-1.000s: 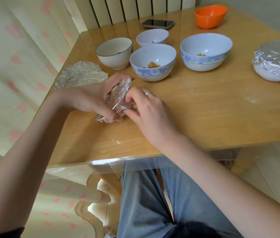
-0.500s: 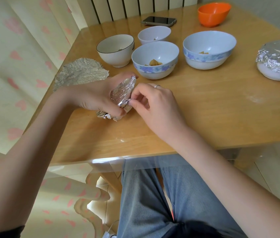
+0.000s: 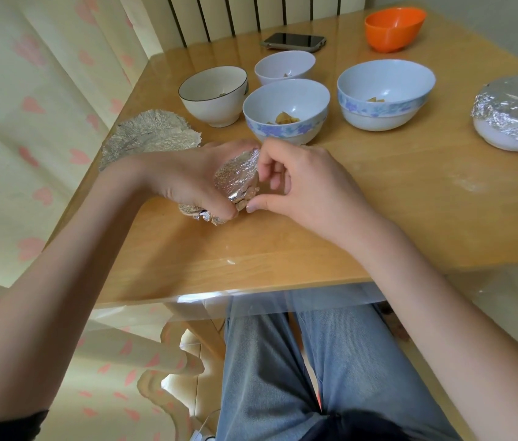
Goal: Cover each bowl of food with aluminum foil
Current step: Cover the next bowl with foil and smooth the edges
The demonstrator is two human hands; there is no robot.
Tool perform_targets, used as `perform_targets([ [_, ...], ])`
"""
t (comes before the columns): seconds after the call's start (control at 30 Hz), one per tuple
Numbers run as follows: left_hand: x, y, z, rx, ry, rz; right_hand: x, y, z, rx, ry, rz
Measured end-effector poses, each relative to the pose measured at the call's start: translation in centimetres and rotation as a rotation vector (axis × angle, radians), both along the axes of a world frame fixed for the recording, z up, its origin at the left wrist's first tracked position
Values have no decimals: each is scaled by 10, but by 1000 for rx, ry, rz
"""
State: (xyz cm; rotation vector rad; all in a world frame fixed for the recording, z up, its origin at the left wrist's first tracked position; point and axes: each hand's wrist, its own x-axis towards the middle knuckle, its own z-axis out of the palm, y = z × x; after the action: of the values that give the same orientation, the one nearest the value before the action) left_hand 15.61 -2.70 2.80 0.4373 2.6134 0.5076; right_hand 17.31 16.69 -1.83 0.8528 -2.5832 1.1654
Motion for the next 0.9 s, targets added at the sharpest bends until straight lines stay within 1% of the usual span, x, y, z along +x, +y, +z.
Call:
perform_targets([
  [0.1,2,7,2,-75,21,-19,2,2,2,-15,66,-47],
  [0.17,3,12,3,-108,17,-28,2,1,1,34,134,-68],
  [0.27,4,16,3,-136,5,-24,5,-1,-7,116,270,-54],
  [0.33,3,16,3,-146,23,-36,7,-3,-15,120,371,-43],
  [0.4,0,15,3,-140,17,-38,7,-5,-21,99,432,-37],
  [0.53,0,14,6,-96,-41,-16,5,-1,-20,-5,400,55],
  [0.63,0,16,6,-105,-51,13,2,-3,-19,-9,439,119],
  [0.73,0,17,6,-136,-45,8,2,-8,-22,-8,492,128],
  [0.83,1,19,7,-160,-56,24,1,-9,-20,-21,497,116],
  [0.9,1,23,8,-211,-56,47,1,-6,-18,-2,491,108],
])
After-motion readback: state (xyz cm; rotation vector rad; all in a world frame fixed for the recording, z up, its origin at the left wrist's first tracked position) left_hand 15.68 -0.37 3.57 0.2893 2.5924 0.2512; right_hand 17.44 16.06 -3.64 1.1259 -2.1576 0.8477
